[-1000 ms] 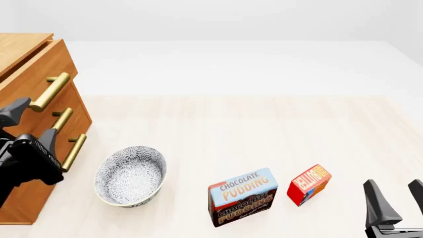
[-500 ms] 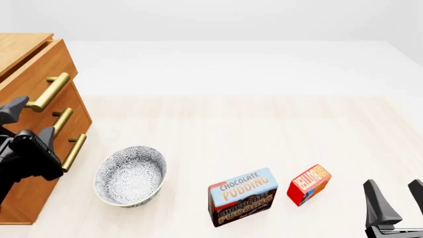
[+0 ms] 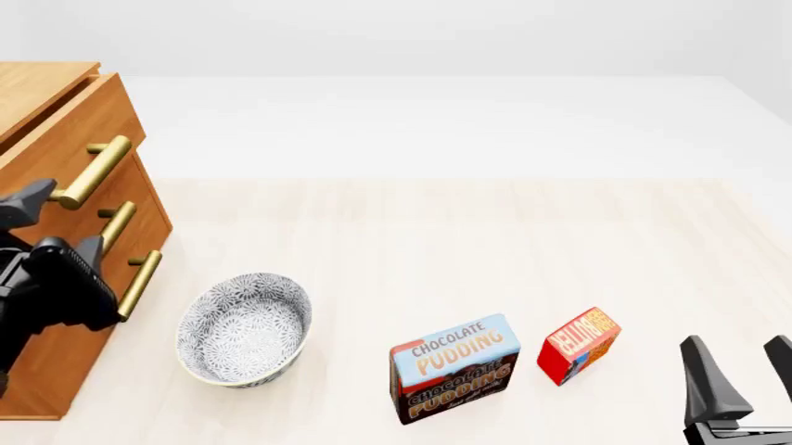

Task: Put the butter at the back in the top drawer of the cabinet and close it.

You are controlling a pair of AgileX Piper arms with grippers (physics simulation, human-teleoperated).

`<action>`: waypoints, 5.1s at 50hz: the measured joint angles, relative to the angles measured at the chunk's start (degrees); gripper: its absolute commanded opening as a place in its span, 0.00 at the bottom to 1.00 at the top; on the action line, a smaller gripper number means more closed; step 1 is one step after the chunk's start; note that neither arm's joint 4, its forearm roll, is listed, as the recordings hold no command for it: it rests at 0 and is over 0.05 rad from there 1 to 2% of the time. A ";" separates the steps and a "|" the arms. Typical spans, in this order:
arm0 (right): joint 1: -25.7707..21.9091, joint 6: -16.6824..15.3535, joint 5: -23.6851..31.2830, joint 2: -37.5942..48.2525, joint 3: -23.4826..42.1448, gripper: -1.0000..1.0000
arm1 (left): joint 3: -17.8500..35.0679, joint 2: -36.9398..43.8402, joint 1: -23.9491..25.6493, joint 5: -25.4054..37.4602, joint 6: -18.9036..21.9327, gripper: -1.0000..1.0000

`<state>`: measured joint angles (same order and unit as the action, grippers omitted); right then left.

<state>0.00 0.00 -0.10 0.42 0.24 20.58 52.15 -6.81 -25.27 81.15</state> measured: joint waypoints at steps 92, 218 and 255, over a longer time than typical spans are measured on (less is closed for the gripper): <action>0.00 0.00 0.00 0.00 0.00 1.00 | 4.16 11.53 -2.12 -6.35 0.09 0.00; 0.00 0.00 0.00 0.00 0.00 1.00 | 0.49 7.28 1.75 -8.32 0.67 0.00; 0.00 0.00 0.00 0.00 0.00 1.00 | -1.24 0.17 2.17 -1.57 0.08 1.00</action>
<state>0.00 0.00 -0.10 0.42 0.24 19.34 52.31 -4.64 -26.84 81.22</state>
